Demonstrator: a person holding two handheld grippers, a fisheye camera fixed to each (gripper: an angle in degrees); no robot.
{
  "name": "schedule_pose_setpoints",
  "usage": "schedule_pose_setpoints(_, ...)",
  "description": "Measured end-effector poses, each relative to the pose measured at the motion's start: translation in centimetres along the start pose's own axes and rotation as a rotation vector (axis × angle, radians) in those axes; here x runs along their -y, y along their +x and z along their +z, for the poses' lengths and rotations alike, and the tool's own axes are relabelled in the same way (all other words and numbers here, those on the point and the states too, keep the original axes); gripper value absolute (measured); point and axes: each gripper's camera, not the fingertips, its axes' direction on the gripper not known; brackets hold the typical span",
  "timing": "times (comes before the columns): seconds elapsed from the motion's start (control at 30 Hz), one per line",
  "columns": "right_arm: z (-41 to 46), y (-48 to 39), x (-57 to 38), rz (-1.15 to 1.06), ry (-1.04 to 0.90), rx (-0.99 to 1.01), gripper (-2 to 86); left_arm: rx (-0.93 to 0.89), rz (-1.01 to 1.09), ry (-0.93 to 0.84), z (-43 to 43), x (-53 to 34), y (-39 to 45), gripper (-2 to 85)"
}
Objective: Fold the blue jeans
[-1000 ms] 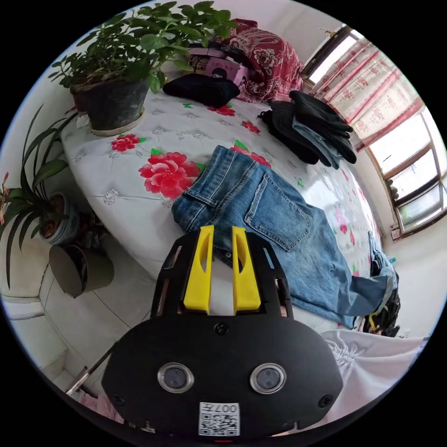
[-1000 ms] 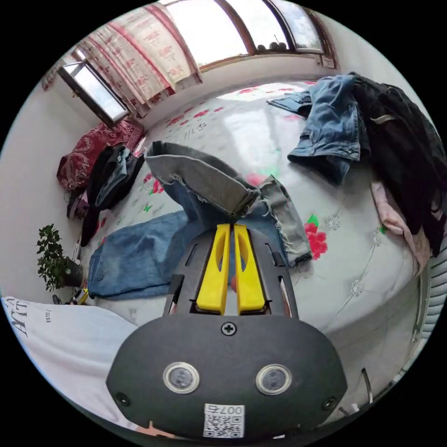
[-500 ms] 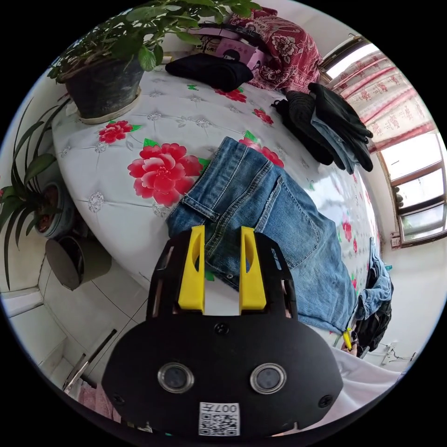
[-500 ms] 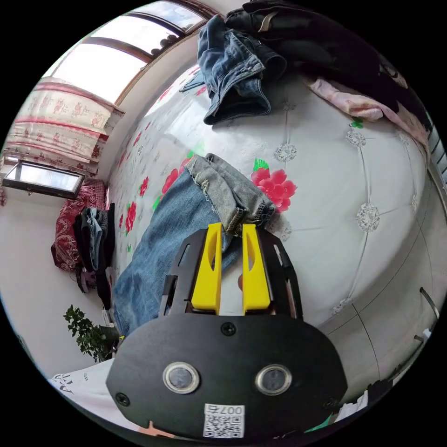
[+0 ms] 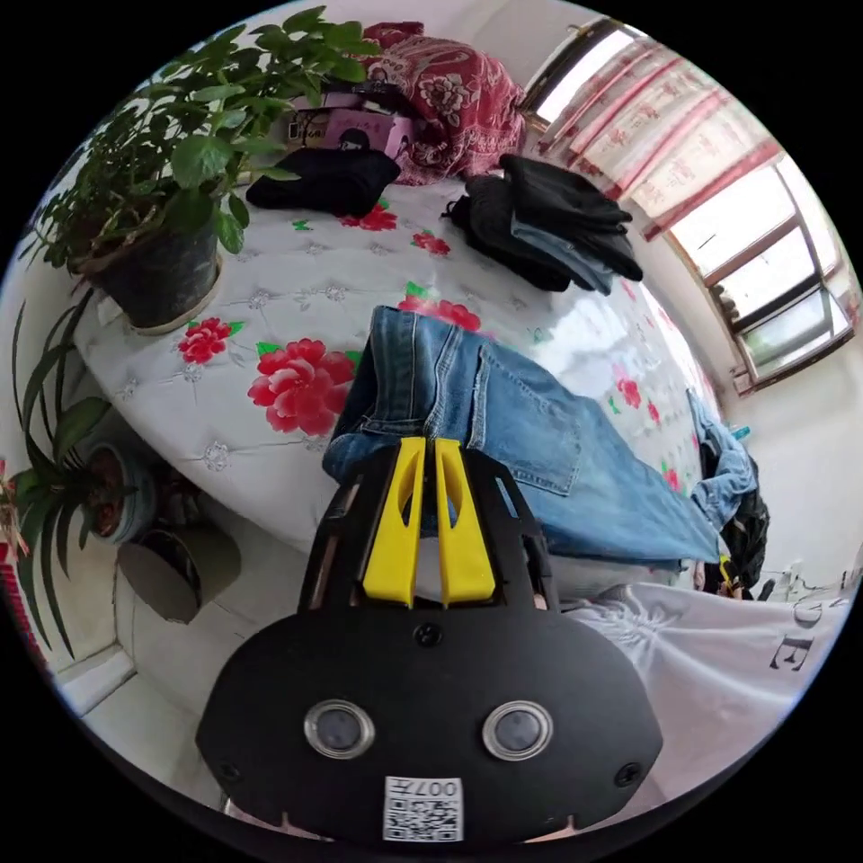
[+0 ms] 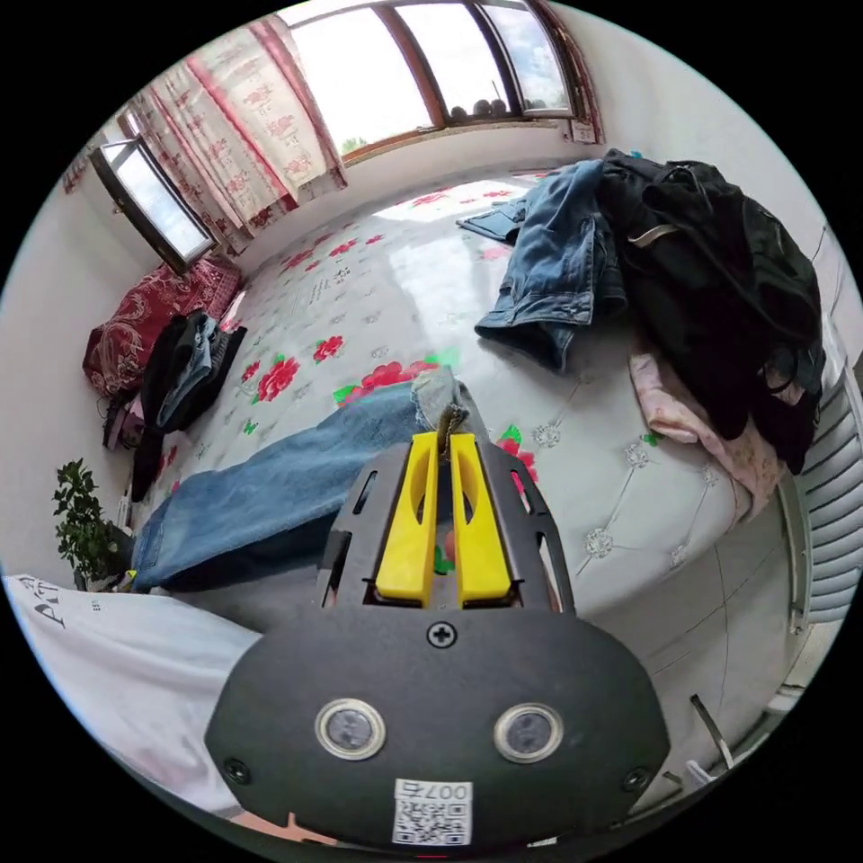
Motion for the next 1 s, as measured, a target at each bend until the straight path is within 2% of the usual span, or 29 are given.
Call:
schedule_pose_setpoints(0.07,4.3,1.5,-0.8,0.122,-0.151,-0.062,2.7,0.034,-0.036,-0.085,3.4,-0.4,-0.1,2.7)
schedule_pose_setpoints(0.1,5.5,1.3,-1.1,0.145,-0.181,-0.132,3.3,0.051,-0.032,-0.050,3.7,-0.5,0.5,3.5)
schedule_pose_setpoints(0.23,4.3,-4.0,0.0,0.016,-0.020,-0.178,4.6,0.164,0.051,-0.066,3.4,-0.2,3.4,5.0)
schedule_pose_setpoints(0.37,5.8,-15.7,3.4,-0.377,0.003,0.046,5.4,0.185,0.075,-0.026,0.7,-0.8,3.8,6.6)
schedule_pose_setpoints(0.5,11.7,-29.5,5.7,-0.728,-0.167,0.390,5.8,0.209,0.067,0.113,-3.4,-0.1,4.0,5.0)
schedule_pose_setpoints(0.6,17.4,-38.4,6.0,-0.873,-0.303,0.512,5.9,0.146,0.116,0.177,-3.5,2.1,5.4,5.0)
schedule_pose_setpoints(0.73,23.9,-46.3,5.2,-0.986,-0.382,0.485,6.2,0.083,0.153,0.131,0.8,4.6,6.7,5.1)
schedule_pose_setpoints(0.8,28.6,-48.7,4.4,-0.991,-0.528,0.450,6.2,0.110,0.140,0.041,4.6,5.7,6.5,4.8)
schedule_pose_setpoints(0.87,31.1,-49.1,3.7,-1.003,-0.651,0.443,5.6,0.146,0.150,0.003,6.6,6.0,6.0,3.6)
schedule_pose_setpoints(1.0,31.5,-48.6,3.4,-1.070,-0.807,0.580,3.8,0.096,0.146,0.014,7.3,5.9,4.7,0.1)
